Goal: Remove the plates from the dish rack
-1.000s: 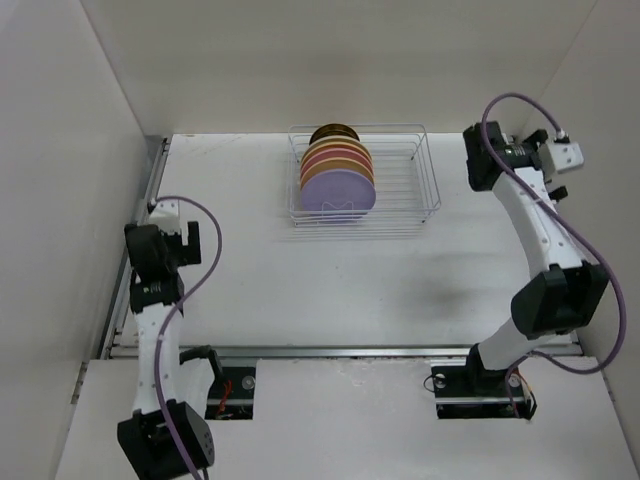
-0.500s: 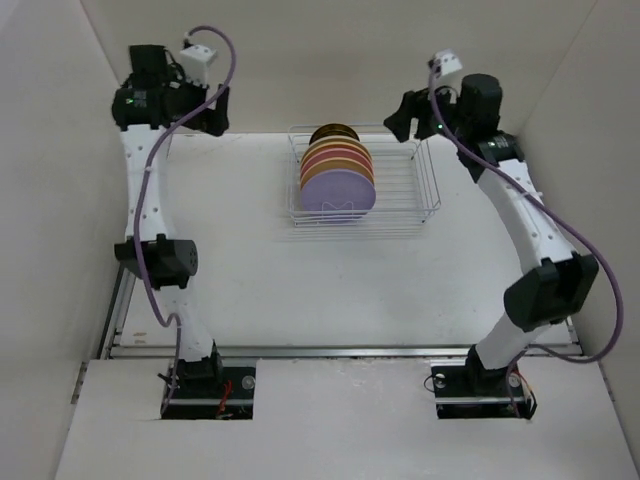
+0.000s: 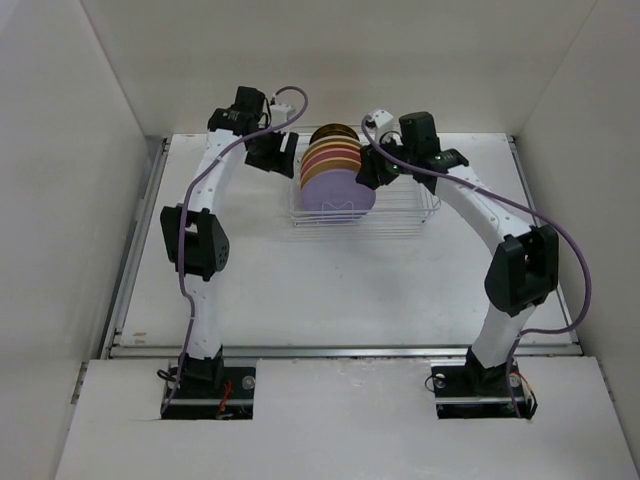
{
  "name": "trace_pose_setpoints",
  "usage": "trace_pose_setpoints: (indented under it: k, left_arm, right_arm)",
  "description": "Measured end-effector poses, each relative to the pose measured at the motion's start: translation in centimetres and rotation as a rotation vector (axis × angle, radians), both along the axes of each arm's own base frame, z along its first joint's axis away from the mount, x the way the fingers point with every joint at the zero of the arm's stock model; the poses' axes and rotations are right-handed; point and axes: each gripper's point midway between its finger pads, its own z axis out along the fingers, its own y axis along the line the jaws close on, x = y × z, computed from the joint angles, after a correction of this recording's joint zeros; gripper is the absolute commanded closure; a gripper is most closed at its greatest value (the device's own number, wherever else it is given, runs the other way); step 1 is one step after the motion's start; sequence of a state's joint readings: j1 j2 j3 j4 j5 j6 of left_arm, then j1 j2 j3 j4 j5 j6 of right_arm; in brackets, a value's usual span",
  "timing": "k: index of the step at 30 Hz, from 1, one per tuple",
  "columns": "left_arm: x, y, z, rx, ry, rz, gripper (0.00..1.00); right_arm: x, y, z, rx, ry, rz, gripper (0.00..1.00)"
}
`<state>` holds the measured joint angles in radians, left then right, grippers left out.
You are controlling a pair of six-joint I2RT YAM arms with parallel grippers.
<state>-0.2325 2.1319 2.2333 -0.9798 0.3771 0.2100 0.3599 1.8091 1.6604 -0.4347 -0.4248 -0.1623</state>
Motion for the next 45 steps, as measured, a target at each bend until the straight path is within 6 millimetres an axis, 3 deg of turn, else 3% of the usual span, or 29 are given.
trace_pose_setpoints:
  k: [5,8,9,11,12,14,17,20,26,33,37,40,43,45]
  left_arm:
    - [1.5,0.5,-3.9,0.037,0.058,0.061,0.36]
    - [0.9,0.5,-5.8,0.058,0.102,0.075,0.36]
    - [0.9,0.4,-6.1,0.059,0.108,0.078,0.36]
    - [1.2,0.2,-6.4,0.054,0.107,0.088,0.37]
    - [1.4,0.0,-6.5,0.049,0.105,0.092,0.39]
    - [1.5,-0.5,-6.5,0.035,0.102,0.096,0.48]
    - [1.7,-1.0,-6.6,0.016,0.105,0.114,0.54]
    - [1.9,-1.2,-7.0,0.005,0.118,0.140,0.54]
    - [2.0,-1.2,-7.9,-0.001,0.147,0.182,0.54]
    - [2.5,-0.7,-8.1,0.023,0.134,0.224,0.48]
    - [3.1,0.2,-8.1,0.064,0.101,0.256,0.48]
    - [3.5,0.9,-7.4,0.091,0.062,0.272,0.48]
    - [3.5,1.5,-5.5,0.109,0.003,0.267,0.48]
    - [3.6,1.6,-3.7,0.113,-0.054,0.238,0.48]
  right_arm:
    - [-0.7,0.5,-2.2,-0.059,0.016,-0.006,0.50]
    - [0.1,0.3,-2.7,-0.082,-0.004,-0.034,0.59]
    - [0.3,0.4,-3.0,-0.090,-0.007,-0.041,0.70]
    - [1.1,0.0,-3.7,-0.116,-0.017,-0.068,0.76]
    - [1.5,-0.2,-3.9,-0.128,-0.024,-0.080,0.85]
    - [1.9,-0.7,-4.1,-0.164,-0.042,-0.093,0.94]
    - [2.2,-1.3,-4.3,-0.209,-0.065,-0.110,0.96]
    - [2.2,-1.3,-4.2,-0.232,-0.078,-0.122,1.00]
    - [1.7,-2.0,-2.0,-0.249,-0.146,-0.166,1.00]
    - [0.8,-3.5,5.9,-0.159,-0.301,-0.244,1.00]
    - [-0.4,-3.6,8.8,-0.115,-0.347,-0.245,1.00]
    - [-1.5,-3.4,8.9,-0.106,-0.333,-0.217,1.00]
    - [-3.3,-3.1,6.9,-0.121,-0.254,-0.158,1.00]
    - [-4.9,-2.7,4.6,-0.137,-0.179,-0.105,1.00]
